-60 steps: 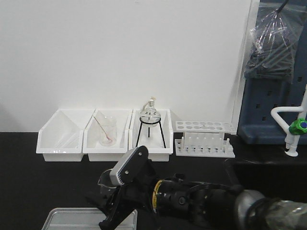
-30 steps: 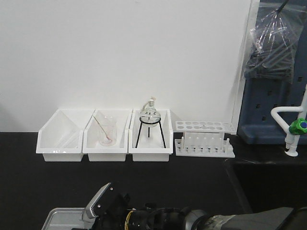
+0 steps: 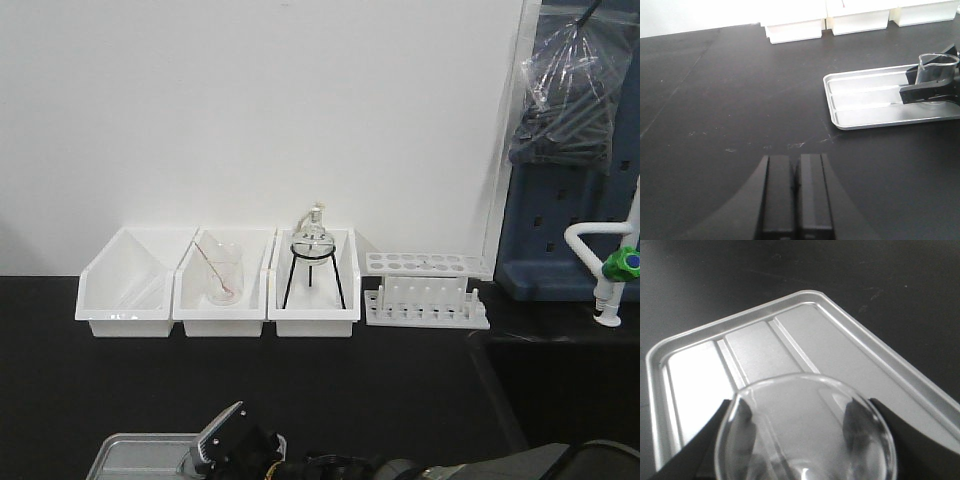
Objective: Move beaker to silver tray on left bench
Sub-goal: 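Open the right gripper to release the beaker on the silver tray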
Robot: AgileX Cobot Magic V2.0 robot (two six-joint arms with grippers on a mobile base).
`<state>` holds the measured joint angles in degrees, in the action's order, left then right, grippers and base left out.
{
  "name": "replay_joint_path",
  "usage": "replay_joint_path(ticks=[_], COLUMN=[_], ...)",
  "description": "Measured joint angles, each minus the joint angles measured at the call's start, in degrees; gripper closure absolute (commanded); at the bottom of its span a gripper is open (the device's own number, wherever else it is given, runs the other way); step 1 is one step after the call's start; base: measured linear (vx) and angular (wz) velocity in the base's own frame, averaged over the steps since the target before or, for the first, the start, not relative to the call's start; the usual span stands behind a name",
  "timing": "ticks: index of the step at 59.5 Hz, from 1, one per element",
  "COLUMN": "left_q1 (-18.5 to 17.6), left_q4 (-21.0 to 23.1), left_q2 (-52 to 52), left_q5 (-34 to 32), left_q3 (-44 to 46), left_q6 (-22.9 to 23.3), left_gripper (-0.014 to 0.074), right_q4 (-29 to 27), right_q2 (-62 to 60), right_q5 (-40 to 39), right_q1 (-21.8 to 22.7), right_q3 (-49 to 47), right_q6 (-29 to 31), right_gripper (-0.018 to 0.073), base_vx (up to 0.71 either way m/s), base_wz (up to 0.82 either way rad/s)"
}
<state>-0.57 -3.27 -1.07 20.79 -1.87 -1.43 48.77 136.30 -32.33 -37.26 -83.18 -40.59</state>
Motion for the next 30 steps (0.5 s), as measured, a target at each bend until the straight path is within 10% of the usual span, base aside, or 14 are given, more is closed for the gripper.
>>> replay_joint_path(ticks=[17, 30], left_q1=[0.0, 0.0], left_q4=[0.0, 0.0], left_q2=[0.0, 0.0], left_q5=[0.0, 0.0], left_q3=[0.0, 0.0], left_q6=[0.0, 0.0], left_gripper=[0.0595, 0.0595], right_q4=[-0.1, -0.1], right_q2=[0.0, 0.0], right_q5=[0.0, 0.0], right_q1=[0.0, 0.0], right_q3=[0.0, 0.0], right_q6=[0.0, 0.0], right_gripper=[0.0383, 0.0038], base_vx=[0.0, 0.0], base_wz=[0.0, 0.0])
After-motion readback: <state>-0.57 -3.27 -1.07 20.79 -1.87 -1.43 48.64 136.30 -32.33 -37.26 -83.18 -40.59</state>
